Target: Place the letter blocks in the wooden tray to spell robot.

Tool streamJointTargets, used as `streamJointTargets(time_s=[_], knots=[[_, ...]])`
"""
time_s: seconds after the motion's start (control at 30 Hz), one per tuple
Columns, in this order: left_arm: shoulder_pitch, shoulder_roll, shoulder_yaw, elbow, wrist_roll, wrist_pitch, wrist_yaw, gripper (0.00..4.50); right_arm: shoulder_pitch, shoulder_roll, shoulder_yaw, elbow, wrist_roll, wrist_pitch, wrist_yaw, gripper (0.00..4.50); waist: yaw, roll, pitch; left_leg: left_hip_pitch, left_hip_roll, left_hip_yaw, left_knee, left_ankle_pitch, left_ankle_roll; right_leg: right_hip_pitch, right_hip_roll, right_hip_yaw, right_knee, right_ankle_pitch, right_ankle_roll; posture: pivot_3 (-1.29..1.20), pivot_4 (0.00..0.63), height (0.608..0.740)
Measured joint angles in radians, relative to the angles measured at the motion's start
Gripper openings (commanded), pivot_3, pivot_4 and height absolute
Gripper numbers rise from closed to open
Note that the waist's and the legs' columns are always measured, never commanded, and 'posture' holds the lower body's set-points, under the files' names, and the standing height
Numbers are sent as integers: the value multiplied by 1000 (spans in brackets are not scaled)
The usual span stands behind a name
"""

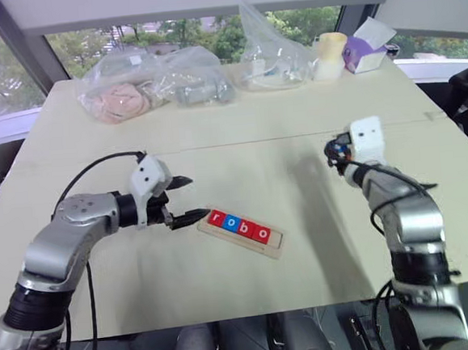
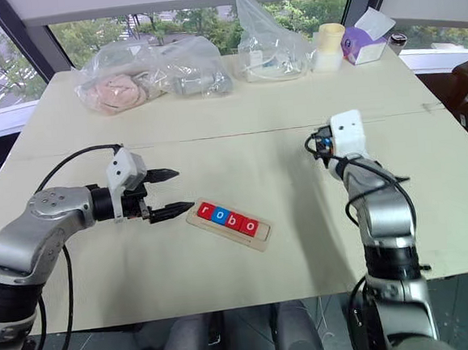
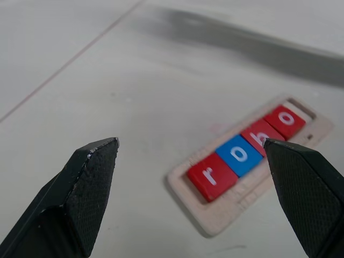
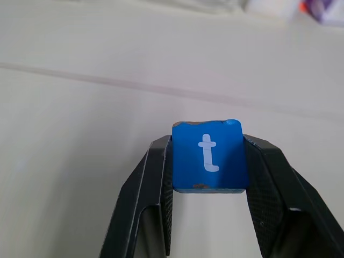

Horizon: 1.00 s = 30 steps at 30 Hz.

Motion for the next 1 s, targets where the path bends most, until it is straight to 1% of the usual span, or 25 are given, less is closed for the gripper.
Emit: streamJointTargets(time_s=[0.13,0.23,0.3,0.4,0.43,0.47,0.5,0.57,0.6,0.63,0.67,0.73,0.77,0.8,0.87,0.9,0.93,0.97,1.0], knots=[[-53,-20,-24,46,20,-27,-23,4500,109,166,-8,-267,10,283,-80,1223,-3,1,0,0,2,-2,1,0,0,-1,1,0,0,1,-1,0,150,739],[-60,-43,-39,58,30,-37,-38,4500,154,257,2,-396,-3,372,-142,1223,-3,1,-1,0,4,-2,0,0,0,-1,1,-1,-2,1,-1,0,150,739],[-60,-52,-46,70,35,-38,-43,4500,184,292,15,-405,-13,411,-167,1223,-3,2,0,-1,4,-2,0,0,0,-1,1,-1,-3,1,-1,0,150,739],[-61,-53,-50,77,37,-38,-54,4500,188,310,30,-410,-17,447,-188,1223,-3,2,0,-2,4,-1,0,0,0,-2,0,-1,-4,2,-3,0,150,739],[-61,-53,-50,79,38,-39,-57,4500,188,311,33,-412,-19,451,-193,2271,-3,2,0,-2,4,-1,0,0,0,-2,0,-1,-4,2,-3,0,150,739],[-61,-53,-50,85,39,-43,-59,4500,188,312,35,-412,-21,457,-196,2621,-4,2,0,-2,4,-1,0,0,0,-2,0,-1,-4,2,-3,0,150,739],[-62,-53,-50,89,40,-48,-60,4500,188,313,34,-412,-20,461,-195,3078,-4,2,0,-2,4,-1,-1,0,0,-2,0,-1,-4,2,-3,0,150,739],[-62,-53,-50,92,45,-49,-61,4500,186,311,32,-410,-21,468,-194,4134,-4,2,0,-2,4,-2,-1,0,0,-2,0,-1,-4,1,-2,0,150,739],[-62,-53,-50,93,46,-49,-61,4500,185,308,30,-410,-22,468,-194,4469,-4,2,0,-2,4,-2,-1,0,0,-2,0,-1,-4,1,-1,0,150,739],[-62,-53,-50,93,46,-49,-61,4500,180,301,24,-408,-22,468,-192,4469,-4,2,0,-2,4,-2,-1,0,-1,-2,0,-1,-4,1,-1,0,150,739],[-62,-53,-50,93,46,-49,-61,4500,170,289,19,-403,-23,465,-185,4469,-4,2,0,-2,4,-2,-1,0,-1,-2,0,-1,-4,1,-1,0,150,739],[-61,-51,-50,92,46,-49,-66,4500,153,207,17,-392,-19,407,-147,4469,-5,2,0,-3,3,-1,-1,0,-1,-2,-1,-1,-5,1,-1,0,150,739],[-58,-43,-50,90,45,-48,-78,4500,135,106,12,-360,-10,319,-94,4469,-5,2,1,-3,2,-1,-1,-1,-2,-2,-2,0,-6,1,-1,0,150,739],[-55,-33,-50,89,42,-47,-88,4500,110,45,-11,-337,1,251,-50,4469,-5,3,1,-3,2,0,-1,-2,-3,-2,-2,0,-6,1,-1,0,150,739],[-51,-9,-50,87,35,-45,-121,4500,65,-47,-85,-272,81,101,117,4469,-4,2,1,-3,0,-1,-1,-2,-3,-2,-1,-1,-7,0,0,0,150,739],[-51,6,-51,80,31,-45,-148,4500,75,-131,-101,-226,147,5,261,4469,-4,2,1,-3,0,-2,-2,-1,-2,-1,0,-1,-7,-1,1,0,150,739],[-51,21,-53,74,24,-45,-171,4500,101,-189,-102,-193,192,-67,378,4469,-2,2,1,-3,0,-3,-4,-1,0,-1,0,-2,-7,-2,2,0,150,739],[-50,29,-53,69,19,-45,-185,4500,126,-221,-99,-167,212,-111,445,4469,0,2,1,-3,0,-3,-4,-1,0,0,0,-3,-6,-4,1,0,150,739],[-50,39,-57,61,14,-46,-207,4500,165,-280,-79,-122,223,-188,534,4469,3,2,1,-3,0,-3,-4,-1,0,0,0,-3,-6,-5,1,0,150,739]])
